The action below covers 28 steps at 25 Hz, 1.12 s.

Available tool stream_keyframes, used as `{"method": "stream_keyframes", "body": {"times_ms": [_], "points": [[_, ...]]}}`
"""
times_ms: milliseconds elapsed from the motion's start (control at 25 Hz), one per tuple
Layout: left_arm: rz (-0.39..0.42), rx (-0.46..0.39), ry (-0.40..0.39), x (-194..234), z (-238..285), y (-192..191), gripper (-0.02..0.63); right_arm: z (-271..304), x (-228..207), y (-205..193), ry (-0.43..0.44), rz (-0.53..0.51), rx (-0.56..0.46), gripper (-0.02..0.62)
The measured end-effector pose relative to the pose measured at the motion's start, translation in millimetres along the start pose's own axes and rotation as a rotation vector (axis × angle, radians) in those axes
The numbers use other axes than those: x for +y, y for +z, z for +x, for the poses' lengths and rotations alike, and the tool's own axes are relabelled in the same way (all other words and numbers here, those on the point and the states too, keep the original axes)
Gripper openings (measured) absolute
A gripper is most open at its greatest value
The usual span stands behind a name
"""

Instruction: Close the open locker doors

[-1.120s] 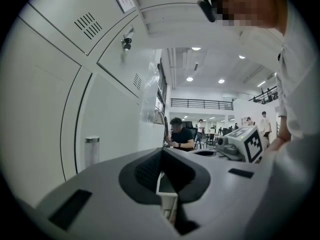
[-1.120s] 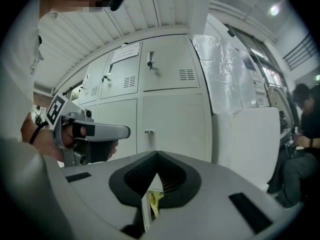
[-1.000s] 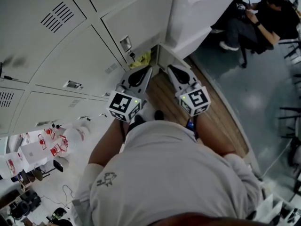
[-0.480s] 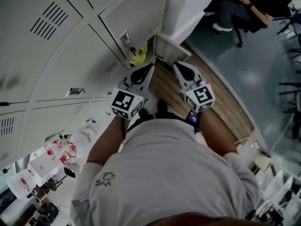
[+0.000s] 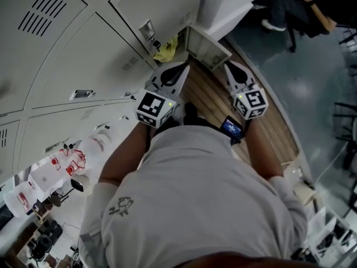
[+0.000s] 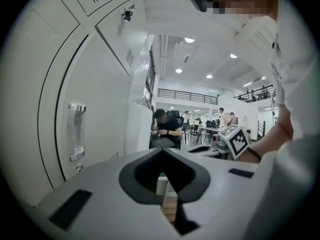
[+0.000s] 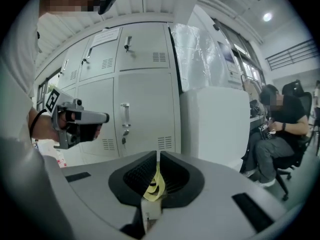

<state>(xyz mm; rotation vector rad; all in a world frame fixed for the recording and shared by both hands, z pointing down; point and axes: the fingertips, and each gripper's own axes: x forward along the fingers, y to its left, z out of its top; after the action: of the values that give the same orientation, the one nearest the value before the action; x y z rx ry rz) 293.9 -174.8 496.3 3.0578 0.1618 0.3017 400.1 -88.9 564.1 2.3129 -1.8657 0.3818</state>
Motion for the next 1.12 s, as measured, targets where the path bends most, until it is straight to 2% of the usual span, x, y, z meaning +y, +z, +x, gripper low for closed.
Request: {"method": "stream_keyframes", "body": {"times_ms": [280,440,520,840,1120], "points": [[0.008,-0.003,0.07,-1.9,18.6,-4.2,-0.005,28.4,-45.2,-48.1,0.055,0.001,0.12,0.063],[-0.057,0.004,0.097,-3.7,33.8,-17.5,-0.005,42.2,-73.9,-70.2,0.074,-0.003,0.186,0.101],[-0.057,-0.003,0.114,-5.3,38.7,-20.2,-0.005,44.3,-85.6,-84.5,0.08,0.004,0.22,0.111],[-0.094,0.009,0.171,-0.7,41.3,-36.2,-0.005,63.1,-115.5,-141.4,0.092,-0.002,0.347,0.122],[-0.125,0.043,0.204,1.2,36.7,-52.1,-0.005,75.1,-128.9,-167.7,0.1,-0.011,0.405,0.122]]}}
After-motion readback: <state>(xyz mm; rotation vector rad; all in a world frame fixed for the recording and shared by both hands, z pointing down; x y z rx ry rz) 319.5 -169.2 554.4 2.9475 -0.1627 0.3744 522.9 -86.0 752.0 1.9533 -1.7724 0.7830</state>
